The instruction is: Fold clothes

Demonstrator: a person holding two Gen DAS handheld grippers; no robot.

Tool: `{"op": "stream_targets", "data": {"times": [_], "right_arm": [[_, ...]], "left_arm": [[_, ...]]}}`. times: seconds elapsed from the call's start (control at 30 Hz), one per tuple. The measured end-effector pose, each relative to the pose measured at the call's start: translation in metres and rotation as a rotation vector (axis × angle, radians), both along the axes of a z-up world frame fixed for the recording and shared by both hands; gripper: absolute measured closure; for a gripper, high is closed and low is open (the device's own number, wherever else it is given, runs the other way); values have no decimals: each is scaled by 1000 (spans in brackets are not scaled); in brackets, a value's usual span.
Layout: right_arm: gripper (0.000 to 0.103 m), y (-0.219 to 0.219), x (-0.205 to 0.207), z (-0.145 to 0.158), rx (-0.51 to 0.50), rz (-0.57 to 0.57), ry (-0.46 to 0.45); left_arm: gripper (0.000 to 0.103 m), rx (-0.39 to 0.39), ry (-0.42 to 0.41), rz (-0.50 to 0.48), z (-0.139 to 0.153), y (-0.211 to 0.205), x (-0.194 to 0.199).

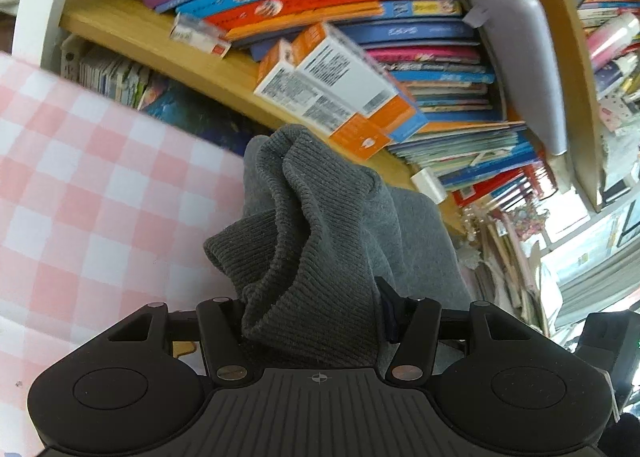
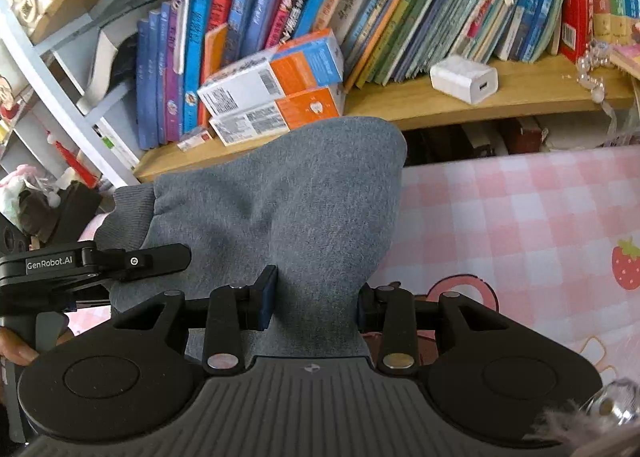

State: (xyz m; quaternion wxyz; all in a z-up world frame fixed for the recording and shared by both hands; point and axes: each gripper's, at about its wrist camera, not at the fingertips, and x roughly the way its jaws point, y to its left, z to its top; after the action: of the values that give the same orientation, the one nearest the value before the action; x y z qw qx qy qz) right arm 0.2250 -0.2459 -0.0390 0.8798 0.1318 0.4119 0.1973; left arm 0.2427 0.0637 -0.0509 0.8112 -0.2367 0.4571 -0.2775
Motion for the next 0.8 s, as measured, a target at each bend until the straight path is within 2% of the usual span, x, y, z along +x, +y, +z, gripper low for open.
{"op": "stream_targets", "data": {"times": [0.13, 0.2, 0.27, 0.43, 0.57, 0.8], "right_arm": [[63, -3, -1, -6, 11, -4, 0], [58, -4, -2, -7, 9, -11, 1], [47, -2, -5, -5, -16, -18, -6], [31, 0, -19, 1, -71, -36, -33], [26, 0, -39, 4, -95, -53, -45], [24, 2, -81, 5, -107, -97, -26]], "left_arm": [[41, -1, -6, 18, -6, 3, -2], [34, 19, -17, 33, -5, 4, -4], [31, 34, -25, 50, -3, 6, -7], [27, 69, -54, 93, 5, 15, -21], [25, 108, -91, 116, 16, 21, -41], [23, 196, -127, 117, 28, 22, -81]]}}
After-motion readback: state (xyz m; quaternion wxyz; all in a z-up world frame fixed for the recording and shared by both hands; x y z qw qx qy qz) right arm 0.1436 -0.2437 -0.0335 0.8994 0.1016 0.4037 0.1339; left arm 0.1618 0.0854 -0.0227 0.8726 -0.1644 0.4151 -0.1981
